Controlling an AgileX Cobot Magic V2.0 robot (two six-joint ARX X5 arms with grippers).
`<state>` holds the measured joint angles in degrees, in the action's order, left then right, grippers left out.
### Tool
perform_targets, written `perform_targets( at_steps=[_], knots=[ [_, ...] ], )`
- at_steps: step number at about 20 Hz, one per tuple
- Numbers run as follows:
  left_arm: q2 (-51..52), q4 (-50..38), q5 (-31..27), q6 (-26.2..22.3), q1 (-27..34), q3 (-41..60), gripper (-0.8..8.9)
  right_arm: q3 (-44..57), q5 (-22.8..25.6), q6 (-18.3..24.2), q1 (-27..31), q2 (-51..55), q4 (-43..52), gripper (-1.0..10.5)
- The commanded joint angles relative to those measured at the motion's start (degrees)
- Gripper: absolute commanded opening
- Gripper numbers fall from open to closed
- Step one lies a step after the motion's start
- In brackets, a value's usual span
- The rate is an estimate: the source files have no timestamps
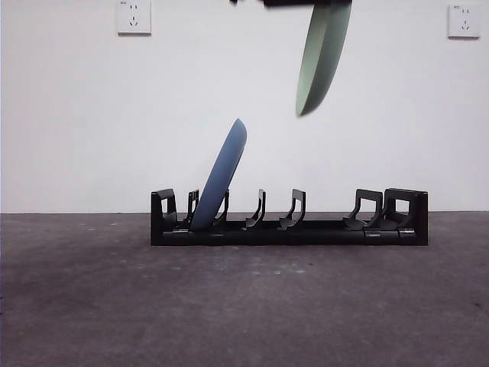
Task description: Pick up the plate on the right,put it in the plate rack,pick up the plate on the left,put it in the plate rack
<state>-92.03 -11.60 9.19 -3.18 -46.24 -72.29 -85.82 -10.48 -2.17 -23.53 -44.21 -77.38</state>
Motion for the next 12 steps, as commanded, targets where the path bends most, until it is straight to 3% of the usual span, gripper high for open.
perform_targets(
  at_steps=[1,5,12],
  knots=[
    [-3.3,-3.8,0.2,3.3,1.9,0.2,-0.08,0.2,0.0,-0.1,0.0,0.2,-1.0,2.5],
    [-8.7,-7.5,0.2,6.2,4.8,-0.3,-0.08,0.2,0.0,0.0,0.0,0.2,-1.3,2.5],
    [-16.9,-7.6,0.5,6.2,7.2,-3.8,-0.08,0.2,0.0,0.6,0.0,0.2,-1.3,2.5]
  ],
)
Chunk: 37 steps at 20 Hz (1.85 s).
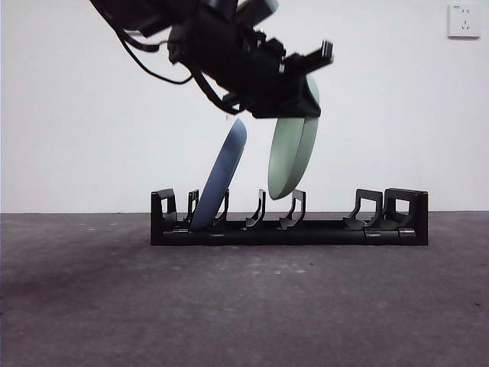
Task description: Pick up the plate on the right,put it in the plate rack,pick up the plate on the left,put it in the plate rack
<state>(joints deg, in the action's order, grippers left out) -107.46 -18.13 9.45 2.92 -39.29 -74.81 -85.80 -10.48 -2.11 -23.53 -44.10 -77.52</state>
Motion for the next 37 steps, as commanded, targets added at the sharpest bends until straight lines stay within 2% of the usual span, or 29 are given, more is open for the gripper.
perform_targets(
  at_steps=[1,13,19,22,23,30,37],
  knots=[
    [-2.3,-0.8,0.4,0.0,0.4,-2.0,-0.08,0.2,0.0,0.7,0.0,0.1,-1.2,2.5],
    [-5.7,4.4,-3.0,-0.2,0.6,-2.6,-0.08,0.3,0.0,1.9,0.0,0.1,-1.2,2.5],
    [-5.7,5.2,-1.9,0.1,-0.1,-2.6,0.11,0.3,0.0,2.3,0.0,0.1,-1.2,2.5],
    [-5.7,5.2,-1.4,1.0,-0.4,-2.6,1.61,0.3,0.0,2.3,0.0,0.1,-1.2,2.5],
    [-5.7,5.3,-1.3,1.6,-0.5,-2.6,1.72,0.3,0.0,2.3,0.0,0.1,-1.2,2.5],
    [-4.5,8.1,0.1,3.0,-1.5,-2.6,1.72,0.3,0.0,2.6,0.0,0.1,-1.2,2.5],
    [2.8,11.8,0.0,2.8,-4.1,-2.6,1.95,0.3,0.0,2.6,0.0,0.1,-1.2,2.5]
  ],
)
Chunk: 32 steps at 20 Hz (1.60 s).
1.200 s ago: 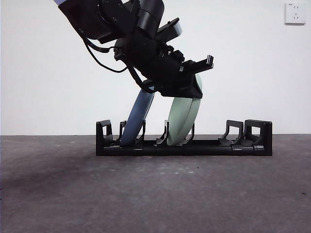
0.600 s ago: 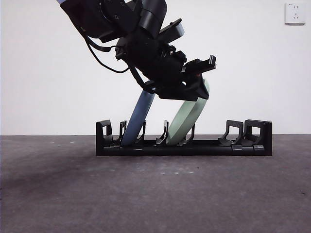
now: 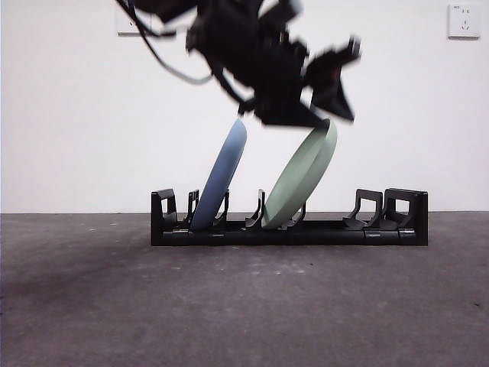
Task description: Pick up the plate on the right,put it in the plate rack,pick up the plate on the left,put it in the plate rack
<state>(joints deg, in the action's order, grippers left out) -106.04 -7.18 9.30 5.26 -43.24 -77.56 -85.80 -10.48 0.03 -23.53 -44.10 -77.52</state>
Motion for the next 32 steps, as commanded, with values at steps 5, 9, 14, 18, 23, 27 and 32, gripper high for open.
perform_targets(
  at_steps=[5,9,14,18,23,27,32],
  knots=[
    [9.1,11.0,0.2,0.5,-0.5,0.2,1.95,0.3,0.0,0.6,0.0,0.1,-1.2,2.5],
    [19.3,23.7,0.2,0.0,-1.9,0.2,1.94,0.3,0.0,0.6,0.0,0.1,-1.2,2.5],
    [35.7,41.3,0.2,0.1,-4.6,0.2,1.93,0.3,-0.5,1.2,0.0,0.1,-1.3,2.5],
    [48.1,53.7,0.1,0.4,-6.9,0.2,1.89,0.4,-1.7,1.6,0.0,0.1,-1.3,2.5],
    [58.9,63.2,0.1,2.3,-7.1,0.2,1.89,0.5,-5.8,1.5,0.0,0.1,-1.3,2.5],
    [62.5,66.3,0.1,2.2,-7.1,0.2,1.88,0.9,-5.8,1.0,0.0,0.1,-1.4,2.5],
    [61.9,67.9,-0.4,2.2,-7.1,0.2,1.88,1.7,-6.0,0.1,0.0,0.1,-1.4,2.5]
  ],
)
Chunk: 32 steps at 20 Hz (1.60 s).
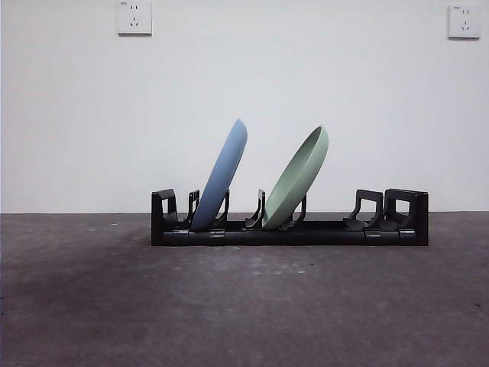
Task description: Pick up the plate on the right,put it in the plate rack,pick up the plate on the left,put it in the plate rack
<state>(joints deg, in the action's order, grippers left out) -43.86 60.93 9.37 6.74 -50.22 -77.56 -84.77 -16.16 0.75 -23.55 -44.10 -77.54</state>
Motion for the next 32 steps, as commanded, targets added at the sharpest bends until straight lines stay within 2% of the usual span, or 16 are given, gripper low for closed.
perform_targets(
  at_steps=[1,5,6,7,8,9,14,16,20,28,31,32],
  knots=[
    [-0.6,-0.2,-0.4,0.7,-0.1,0.2,1.88,0.7,-0.3,-0.6,0.0,0.1,-1.3,2.5],
    [-2.2,-0.2,-0.4,0.7,-0.1,0.2,1.83,0.7,-0.3,-0.6,0.0,0.1,-1.3,2.4],
    [-2.6,-0.2,-0.4,0.5,-0.1,0.2,1.43,0.7,-0.3,-0.6,0.0,0.1,-1.3,1.8],
    [-2.9,-0.2,-0.4,0.0,-0.1,0.2,0.22,0.7,-0.3,-0.5,0.0,0.1,-1.3,0.8],
    [-3.1,-0.2,-0.4,-0.6,-0.1,0.2,-0.03,0.7,-0.3,-0.5,0.0,0.1,-1.3,0.0],
    [-3.3,-0.2,-0.4,-1.0,-0.1,0.2,-0.07,0.7,-0.3,-0.5,0.0,0.1,-1.3,-0.1],
    [-3.6,-0.3,-0.5,-1.0,-0.1,0.2,-0.05,0.7,0.0,-0.8,0.0,0.1,-1.3,-0.1],
    [-3.7,-0.3,-0.5,-1.0,-0.1,0.2,-0.04,0.7,0.1,-2.9,0.0,0.1,-1.3,0.0],
    [-3.7,-0.2,-0.4,-1.0,-0.1,0.2,-0.04,0.7,0.5,-2.8,0.0,-0.3,-1.3,0.0],
    [-5.2,-1.0,-0.4,-1.0,-0.1,0.2,-0.04,0.7,5.5,-2.7,0.0,-1.9,-1.3,0.0],
    [-6.8,-3.8,-0.9,-3.0,0.0,0.2,-0.04,0.7,7.3,-2.7,0.0,-3.2,-1.3,0.0],
    [-7.0,-5.1,-2.8,-4.3,0.1,0.2,-0.04,0.7,7.5,-2.7,0.0,-3.6,-1.3,0.0]
  ],
)
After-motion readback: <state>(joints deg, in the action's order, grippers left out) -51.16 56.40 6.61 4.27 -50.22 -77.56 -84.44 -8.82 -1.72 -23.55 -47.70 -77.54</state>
